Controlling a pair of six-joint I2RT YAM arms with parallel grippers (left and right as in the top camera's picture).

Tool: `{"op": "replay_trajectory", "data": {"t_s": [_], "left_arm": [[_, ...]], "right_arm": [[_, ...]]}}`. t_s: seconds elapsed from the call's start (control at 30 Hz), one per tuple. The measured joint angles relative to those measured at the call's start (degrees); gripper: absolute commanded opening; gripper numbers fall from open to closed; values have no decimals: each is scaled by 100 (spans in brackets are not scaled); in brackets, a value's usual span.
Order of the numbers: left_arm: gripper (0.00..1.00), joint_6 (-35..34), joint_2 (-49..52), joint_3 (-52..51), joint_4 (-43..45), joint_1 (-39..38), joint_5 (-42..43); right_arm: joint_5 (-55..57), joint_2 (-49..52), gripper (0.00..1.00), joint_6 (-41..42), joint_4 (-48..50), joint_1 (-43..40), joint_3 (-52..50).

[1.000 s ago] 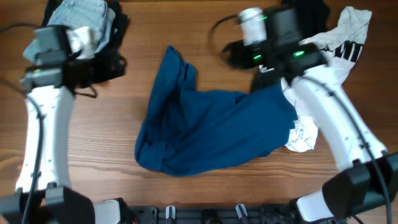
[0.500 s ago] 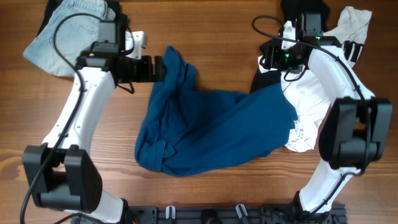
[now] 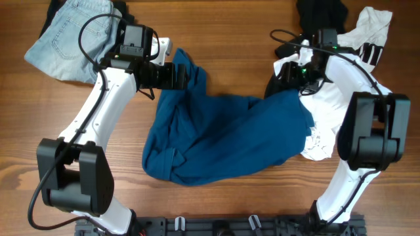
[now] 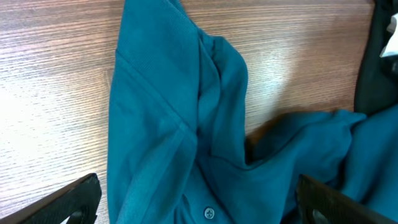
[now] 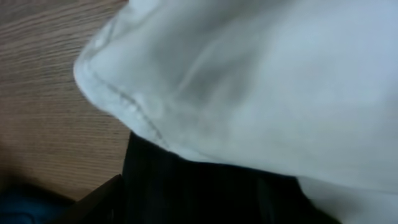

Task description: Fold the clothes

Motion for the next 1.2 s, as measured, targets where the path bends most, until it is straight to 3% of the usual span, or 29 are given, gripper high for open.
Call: {"op": "replay_trajectory", "data": {"t_s": [0.4, 0.73, 0.93, 1.1, 1.2], "left_arm": [[100, 0, 0, 0, -2, 0, -151], [100, 0, 0, 0, -2, 0, -192], [100, 0, 0, 0, -2, 0, -197], [100, 0, 0, 0, -2, 0, -210], [100, 0, 0, 0, -2, -7, -223]], "right_arm": [[177, -44, 70, -400, 343, -1674, -90], [997, 0, 69, -761, 1521, -2013, -208], [1047, 35, 78, -758, 1624, -2269, -184], [645, 57, 77, -774, 1239, -2468, 116], [258, 44, 89, -780, 1071, -2518, 378]]}}
